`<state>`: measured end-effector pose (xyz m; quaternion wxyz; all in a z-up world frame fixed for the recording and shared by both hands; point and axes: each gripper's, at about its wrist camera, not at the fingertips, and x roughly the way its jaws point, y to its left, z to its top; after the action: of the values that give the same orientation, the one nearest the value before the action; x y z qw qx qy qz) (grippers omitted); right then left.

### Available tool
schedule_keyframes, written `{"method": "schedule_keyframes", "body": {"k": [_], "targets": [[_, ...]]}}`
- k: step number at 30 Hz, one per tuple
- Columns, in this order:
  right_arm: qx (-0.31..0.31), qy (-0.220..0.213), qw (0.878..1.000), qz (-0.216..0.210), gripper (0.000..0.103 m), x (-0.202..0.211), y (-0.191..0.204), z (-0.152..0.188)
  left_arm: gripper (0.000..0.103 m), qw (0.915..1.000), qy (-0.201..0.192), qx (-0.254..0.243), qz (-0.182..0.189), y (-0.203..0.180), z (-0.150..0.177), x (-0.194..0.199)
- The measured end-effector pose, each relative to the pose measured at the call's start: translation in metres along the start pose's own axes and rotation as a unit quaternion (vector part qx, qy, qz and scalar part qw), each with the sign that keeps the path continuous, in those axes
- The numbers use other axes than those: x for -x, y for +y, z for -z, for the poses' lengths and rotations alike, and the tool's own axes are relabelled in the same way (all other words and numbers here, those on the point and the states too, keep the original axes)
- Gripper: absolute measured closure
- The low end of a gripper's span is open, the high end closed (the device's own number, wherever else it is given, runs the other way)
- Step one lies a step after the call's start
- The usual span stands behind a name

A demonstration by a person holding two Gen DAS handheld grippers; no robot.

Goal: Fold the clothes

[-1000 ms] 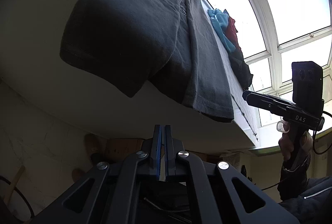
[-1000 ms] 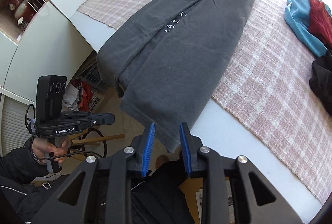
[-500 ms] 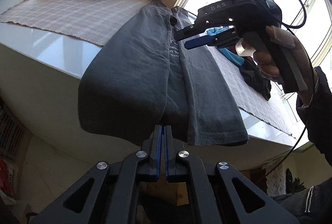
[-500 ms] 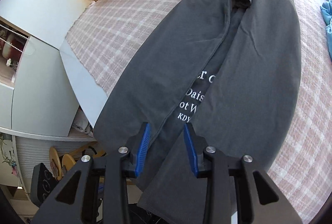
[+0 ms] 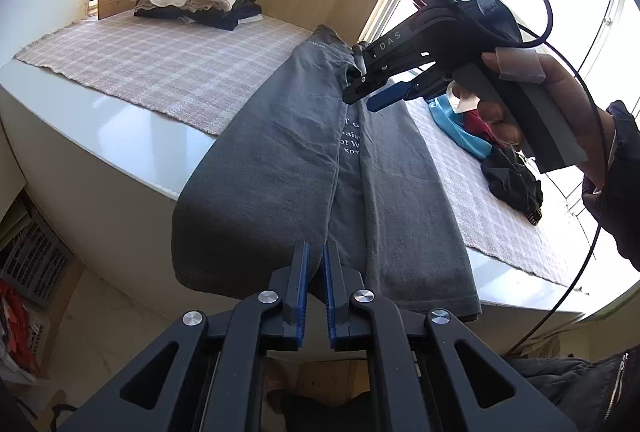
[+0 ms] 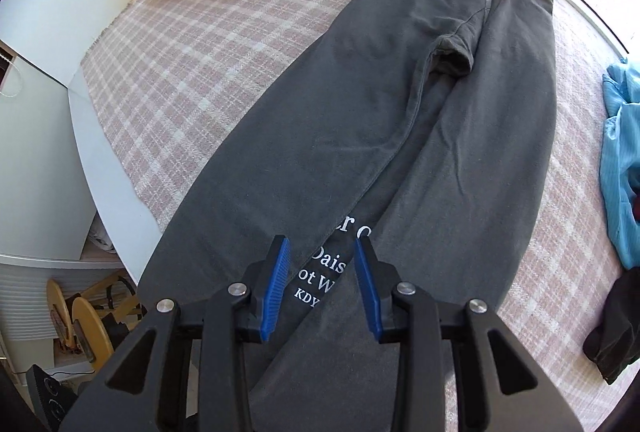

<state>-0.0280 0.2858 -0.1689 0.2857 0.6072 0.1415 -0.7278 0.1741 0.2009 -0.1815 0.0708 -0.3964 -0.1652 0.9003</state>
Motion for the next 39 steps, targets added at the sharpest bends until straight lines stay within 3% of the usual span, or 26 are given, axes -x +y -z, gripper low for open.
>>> {"method": "schedule_keyframes", "body": {"k": [8, 14, 16, 18, 22, 27, 30, 36, 39], "targets": [[0.018, -0.005, 0.999, 0.030, 0.069, 0.025, -0.001, -0.031, 0.094, 0.9992, 0.012, -0.036, -0.012, -0.010, -0.012, -0.010], [0.020, 0.003, 1.000, 0.017, 0.069, 0.028, -0.018, -0.058, 0.094, 0.9983, 0.024, -0.046, -0.025, -0.017, -0.023, -0.018], [0.017, 0.005, 1.000, 0.012, 0.069, 0.025, -0.025, -0.064, 0.088, 0.9985, 0.023, -0.042, -0.026, -0.018, -0.026, -0.020], [0.014, 0.007, 1.000, 0.008, 0.069, 0.020, -0.031, -0.070, 0.088, 0.9984, 0.025, -0.040, -0.032, -0.017, -0.028, -0.020], [0.000, 0.015, 1.000, -0.016, 0.069, 0.012, -0.049, -0.077, 0.088, 0.9986, 0.009, -0.031, -0.042, -0.011, -0.029, -0.009], [-0.015, 0.022, 0.999, -0.046, 0.069, 0.008, -0.070, -0.084, 0.088, 0.9992, 0.006, 0.001, -0.041, 0.009, -0.012, -0.003], [-0.021, 0.035, 0.997, -0.062, 0.069, 0.001, -0.078, -0.087, 0.088, 0.9989, 0.024, 0.019, -0.035, 0.016, 0.002, -0.008], [-0.029, 0.045, 0.995, -0.089, 0.069, -0.011, -0.078, -0.084, 0.088, 0.9990, 0.025, 0.000, -0.038, 0.005, 0.022, -0.006], [-0.011, 0.044, 0.996, -0.070, 0.069, -0.018, -0.069, -0.087, 0.088, 0.9986, 0.031, -0.007, -0.042, 0.004, 0.027, -0.013]]}}
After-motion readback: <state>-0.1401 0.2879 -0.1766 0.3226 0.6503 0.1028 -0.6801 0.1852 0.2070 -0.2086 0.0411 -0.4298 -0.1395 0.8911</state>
